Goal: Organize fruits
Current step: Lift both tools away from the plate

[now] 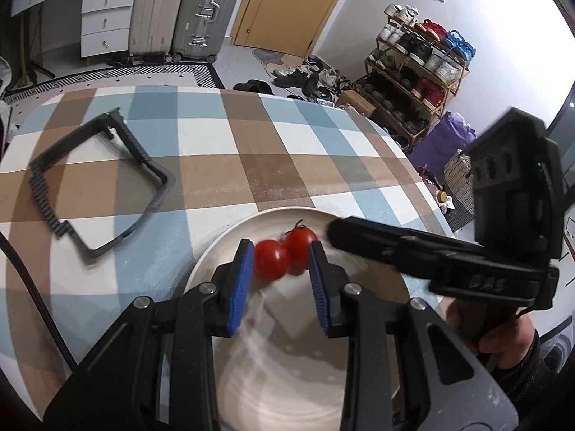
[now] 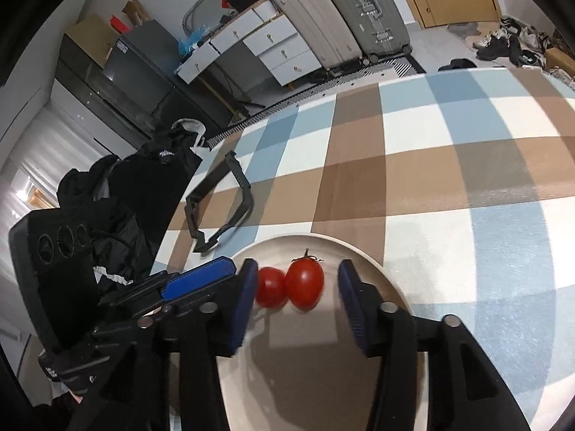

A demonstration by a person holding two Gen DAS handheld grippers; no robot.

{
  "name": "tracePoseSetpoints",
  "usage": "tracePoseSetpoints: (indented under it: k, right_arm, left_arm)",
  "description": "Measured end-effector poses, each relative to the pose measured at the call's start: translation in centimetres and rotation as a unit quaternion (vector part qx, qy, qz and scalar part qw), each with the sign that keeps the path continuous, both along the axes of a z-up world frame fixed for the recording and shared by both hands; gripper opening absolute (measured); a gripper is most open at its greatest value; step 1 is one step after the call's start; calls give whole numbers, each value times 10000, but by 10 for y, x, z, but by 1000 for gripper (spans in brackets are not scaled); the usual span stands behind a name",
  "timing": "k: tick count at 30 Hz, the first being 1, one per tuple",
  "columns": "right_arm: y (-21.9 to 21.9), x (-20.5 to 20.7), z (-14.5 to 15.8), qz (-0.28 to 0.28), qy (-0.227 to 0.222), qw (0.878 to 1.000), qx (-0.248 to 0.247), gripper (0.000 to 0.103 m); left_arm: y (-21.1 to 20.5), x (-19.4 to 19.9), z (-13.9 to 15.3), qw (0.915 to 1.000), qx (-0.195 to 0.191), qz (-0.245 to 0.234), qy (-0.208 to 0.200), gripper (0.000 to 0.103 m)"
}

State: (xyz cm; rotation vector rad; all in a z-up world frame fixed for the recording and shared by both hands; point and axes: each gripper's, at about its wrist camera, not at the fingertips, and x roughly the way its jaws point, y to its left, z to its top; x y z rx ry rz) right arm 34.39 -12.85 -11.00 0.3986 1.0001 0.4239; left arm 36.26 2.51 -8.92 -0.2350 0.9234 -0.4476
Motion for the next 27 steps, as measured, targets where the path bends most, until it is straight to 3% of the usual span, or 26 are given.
tracePoseSetpoints:
  k: [2,3,5,8,10,11,13,16,27]
  right_arm:
    - [-4,-10,11,-44,-148,9999,72,56]
    - [-6,-14,17,-74,-204,9998,34,70]
    - [-8,-28,31,-165,-399,9990,-88,85]
    - [-9,-58,58,-174,-777,9963,-316,88]
    - [-10,-76,71,-185,-935,9948,-370,91]
    - [-10,-88,78,-208,-1044,9936,-378,93]
    - [-12,-114,91,-260,-1291,9904,-420,101]
    - [-16,-154,108,-417,-1733,9830,-442,102]
    - [-7,-263,141,-729,-2764,9552,-771,103]
  left_arm:
    - [1,-8,8,10000,34,34,-52,31]
    - [1,-15,14,9999,74,51,-99,36]
    - [1,-30,27,9996,125,86,-257,37]
    - [2,-56,49,9984,213,191,-497,49]
    - [5,-79,67,9962,269,428,-705,77]
    - [5,-91,74,9945,330,535,-835,85]
    - [7,-113,89,9898,438,740,-1133,91]
    - [9,-146,107,9854,465,870,-1390,102]
    - [18,-256,139,9744,533,1196,-1828,102]
